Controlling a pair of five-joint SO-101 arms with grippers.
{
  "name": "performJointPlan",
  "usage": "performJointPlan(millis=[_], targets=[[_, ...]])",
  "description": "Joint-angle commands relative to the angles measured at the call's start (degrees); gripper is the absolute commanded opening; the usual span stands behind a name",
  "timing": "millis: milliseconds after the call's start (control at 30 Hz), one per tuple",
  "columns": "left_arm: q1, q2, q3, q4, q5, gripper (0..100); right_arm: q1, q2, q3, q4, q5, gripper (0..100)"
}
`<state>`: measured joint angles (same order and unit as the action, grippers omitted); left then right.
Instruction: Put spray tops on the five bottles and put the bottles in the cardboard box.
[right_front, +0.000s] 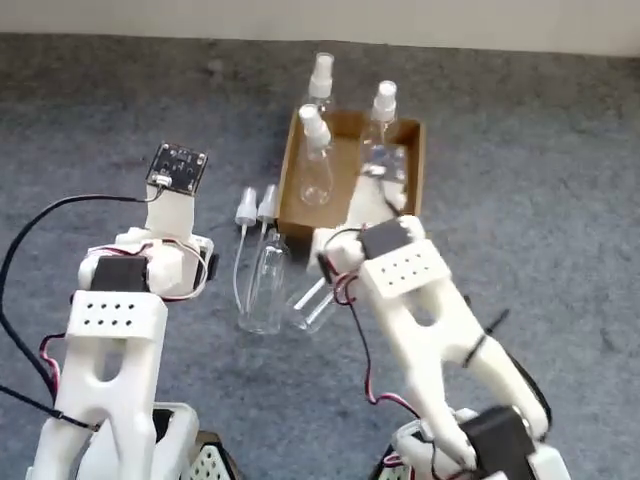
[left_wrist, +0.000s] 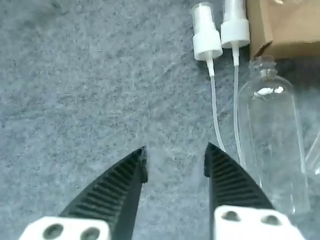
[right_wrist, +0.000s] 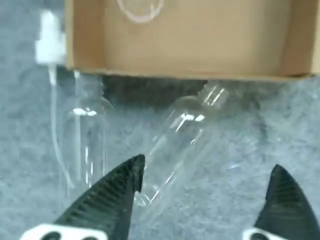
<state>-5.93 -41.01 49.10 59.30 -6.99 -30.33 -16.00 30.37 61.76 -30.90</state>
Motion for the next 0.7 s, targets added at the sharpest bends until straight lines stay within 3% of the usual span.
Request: performJointPlan(millis=[0,233,400,567,667], targets=[[-1.0,-0.4,-0.2,-1.7,1.1,16,-3.0,3.9,-0.9,-1.1,-3.4,33.0],[-1.0,-0.4,0.1,-1.7,1.1,16,-2.7,9.3,-0.5,-4.4,-6.9,32.9],[-0.9,-0.3,0.4,-1.8,1.1,16,-2.4,9.1,-0.2,0.3,-6.7,32.8],[-0.9,-0.3,0.4,-1.8,1.1,16,-0.3,7.1,-0.2,10.7,4.2,31.9],[-0.9,-0.2,0.4,-1.8,1.1,16,5.5,5.0,-0.2,12.8,10.3,21.7]])
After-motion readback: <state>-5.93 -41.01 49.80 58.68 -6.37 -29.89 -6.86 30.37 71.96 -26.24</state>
